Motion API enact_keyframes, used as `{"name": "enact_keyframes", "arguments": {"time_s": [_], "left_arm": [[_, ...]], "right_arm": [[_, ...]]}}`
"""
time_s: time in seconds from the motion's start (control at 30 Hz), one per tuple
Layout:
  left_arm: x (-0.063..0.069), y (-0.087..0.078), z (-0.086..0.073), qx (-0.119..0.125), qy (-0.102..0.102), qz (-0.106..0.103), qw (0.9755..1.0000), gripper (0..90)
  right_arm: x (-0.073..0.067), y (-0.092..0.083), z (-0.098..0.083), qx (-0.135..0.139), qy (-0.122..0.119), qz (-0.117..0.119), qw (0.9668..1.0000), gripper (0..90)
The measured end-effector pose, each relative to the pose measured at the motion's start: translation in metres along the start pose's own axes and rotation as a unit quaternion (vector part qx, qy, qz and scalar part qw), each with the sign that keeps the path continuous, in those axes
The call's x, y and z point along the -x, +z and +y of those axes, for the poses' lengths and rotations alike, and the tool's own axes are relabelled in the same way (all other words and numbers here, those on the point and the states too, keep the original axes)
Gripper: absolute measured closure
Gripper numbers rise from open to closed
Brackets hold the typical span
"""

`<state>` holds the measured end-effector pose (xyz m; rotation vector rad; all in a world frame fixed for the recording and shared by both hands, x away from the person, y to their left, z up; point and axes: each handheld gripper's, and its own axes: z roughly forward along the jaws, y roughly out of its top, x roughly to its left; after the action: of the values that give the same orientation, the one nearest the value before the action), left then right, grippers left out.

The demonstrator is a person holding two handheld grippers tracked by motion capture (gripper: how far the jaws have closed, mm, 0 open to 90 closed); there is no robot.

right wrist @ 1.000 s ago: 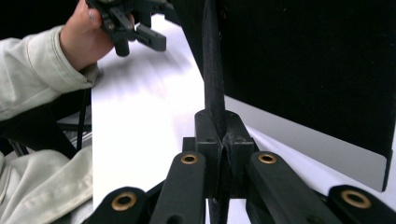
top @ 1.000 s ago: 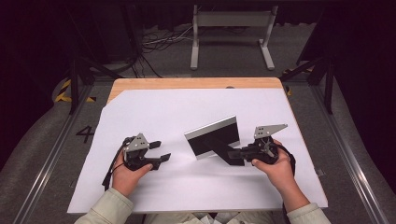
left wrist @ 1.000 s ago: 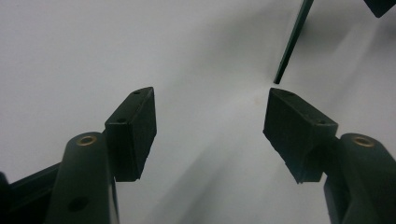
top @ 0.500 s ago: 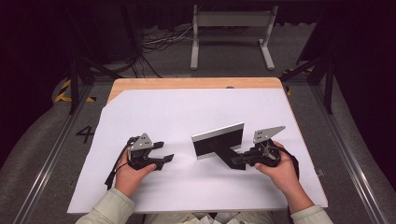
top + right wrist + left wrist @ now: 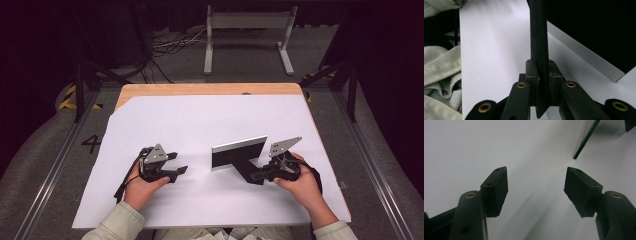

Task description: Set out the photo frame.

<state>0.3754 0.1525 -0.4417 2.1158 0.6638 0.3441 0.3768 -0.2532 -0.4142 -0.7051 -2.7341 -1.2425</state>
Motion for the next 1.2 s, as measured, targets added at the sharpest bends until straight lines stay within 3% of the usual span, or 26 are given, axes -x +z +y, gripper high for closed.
{"name": "enact_keyframes", "arguments": {"time_s": [0.37,0.53,0.7,0.93,1.2], "left_arm": [[0.006,0.003,0.004,0.01,0.008,-0.021,0.9997,36.3],[0.005,0.002,0.004,0.021,0.001,-0.026,0.9995,36.7],[0.004,0.002,0.004,0.032,-0.009,-0.036,0.9988,39.2],[0.004,0.0,0.004,0.051,-0.018,-0.044,0.9976,47.6],[0.006,0.002,0.009,0.06,-0.006,-0.038,0.9975,63.2]], "right_arm": [[-0.005,0.002,-0.004,-0.027,-0.01,-0.014,0.9995,81.0],[-0.004,0.001,-0.005,-0.024,0.013,-0.011,0.9996,78.4],[-0.007,-0.004,-0.007,-0.016,0.018,-0.017,0.9996,74.3],[-0.011,-0.009,-0.006,-0.003,0.022,-0.029,0.9993,69.7],[-0.021,-0.017,-0.004,0.015,-0.012,-0.08,0.9966,60.7]]}}
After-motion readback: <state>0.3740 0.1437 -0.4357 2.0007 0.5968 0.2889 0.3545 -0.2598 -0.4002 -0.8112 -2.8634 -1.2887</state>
